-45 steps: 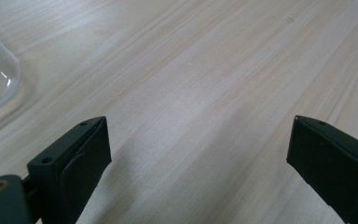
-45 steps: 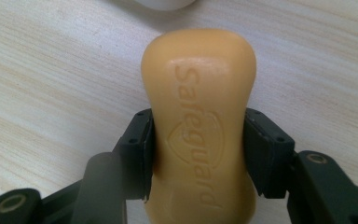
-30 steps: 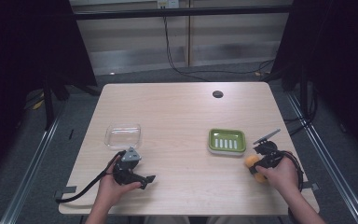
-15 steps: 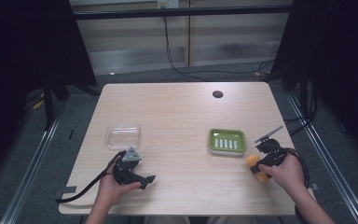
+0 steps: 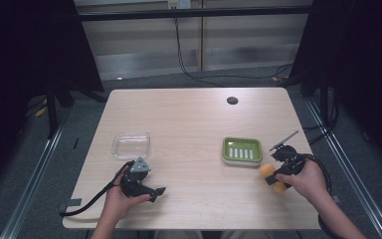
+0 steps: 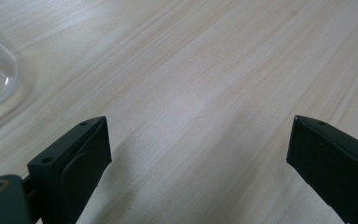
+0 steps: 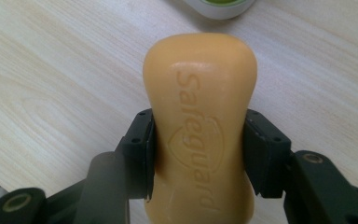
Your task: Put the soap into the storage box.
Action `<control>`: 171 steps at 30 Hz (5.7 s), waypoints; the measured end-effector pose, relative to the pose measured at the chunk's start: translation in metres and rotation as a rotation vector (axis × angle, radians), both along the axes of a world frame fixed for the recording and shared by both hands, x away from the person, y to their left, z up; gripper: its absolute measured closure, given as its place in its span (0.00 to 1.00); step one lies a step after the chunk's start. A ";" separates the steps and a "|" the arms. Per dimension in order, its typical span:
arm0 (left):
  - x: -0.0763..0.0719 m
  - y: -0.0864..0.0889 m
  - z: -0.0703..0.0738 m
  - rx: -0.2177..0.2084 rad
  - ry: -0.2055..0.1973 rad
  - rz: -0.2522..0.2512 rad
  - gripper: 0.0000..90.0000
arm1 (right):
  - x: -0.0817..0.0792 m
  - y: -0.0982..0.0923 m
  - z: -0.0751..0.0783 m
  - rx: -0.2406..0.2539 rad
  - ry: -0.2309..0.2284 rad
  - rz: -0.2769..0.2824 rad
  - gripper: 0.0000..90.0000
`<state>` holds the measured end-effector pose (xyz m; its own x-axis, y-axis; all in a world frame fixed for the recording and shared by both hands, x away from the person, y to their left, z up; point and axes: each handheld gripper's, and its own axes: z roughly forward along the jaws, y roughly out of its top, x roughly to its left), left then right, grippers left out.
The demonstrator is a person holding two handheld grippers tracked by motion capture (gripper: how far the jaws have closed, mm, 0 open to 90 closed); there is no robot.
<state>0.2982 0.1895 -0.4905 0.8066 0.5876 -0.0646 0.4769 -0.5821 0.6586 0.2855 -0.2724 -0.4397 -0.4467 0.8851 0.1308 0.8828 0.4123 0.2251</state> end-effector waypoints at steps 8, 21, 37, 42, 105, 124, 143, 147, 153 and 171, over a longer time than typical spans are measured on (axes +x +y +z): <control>0.000 0.000 0.000 0.000 0.003 0.001 0.07 | 0.003 0.001 0.005 0.007 0.007 0.037 0.56; 0.000 0.000 0.001 0.006 0.010 -0.002 0.07 | 0.008 0.008 0.009 0.009 -0.002 0.109 0.56; -0.001 0.000 0.000 -0.010 0.010 0.007 0.07 | 0.017 0.015 0.020 0.026 -0.017 0.153 0.56; -0.001 0.001 0.002 0.010 0.013 -0.003 0.07 | 0.021 0.015 0.021 0.037 -0.030 0.177 0.56; 0.000 0.001 0.002 -0.013 0.015 -0.002 0.07 | 0.063 0.028 0.027 -0.007 -0.061 0.307 0.56; 0.000 0.001 0.002 -0.010 0.005 0.000 0.07 | 0.073 0.031 0.025 -0.009 -0.060 0.323 0.56; 0.000 0.001 0.002 -0.007 0.013 -0.003 0.07 | 0.083 0.035 0.025 -0.033 -0.091 0.379 0.56; 0.000 0.001 0.002 -0.008 0.013 -0.004 0.07 | 0.084 0.037 0.024 -0.036 -0.090 0.392 0.56; 0.000 0.001 0.002 -0.003 0.014 -0.004 0.07 | 0.087 0.040 0.021 -0.040 -0.100 0.421 0.56; -0.001 0.000 0.002 -0.004 0.016 -0.009 0.07 | 0.093 0.045 0.016 -0.079 -0.100 0.525 0.56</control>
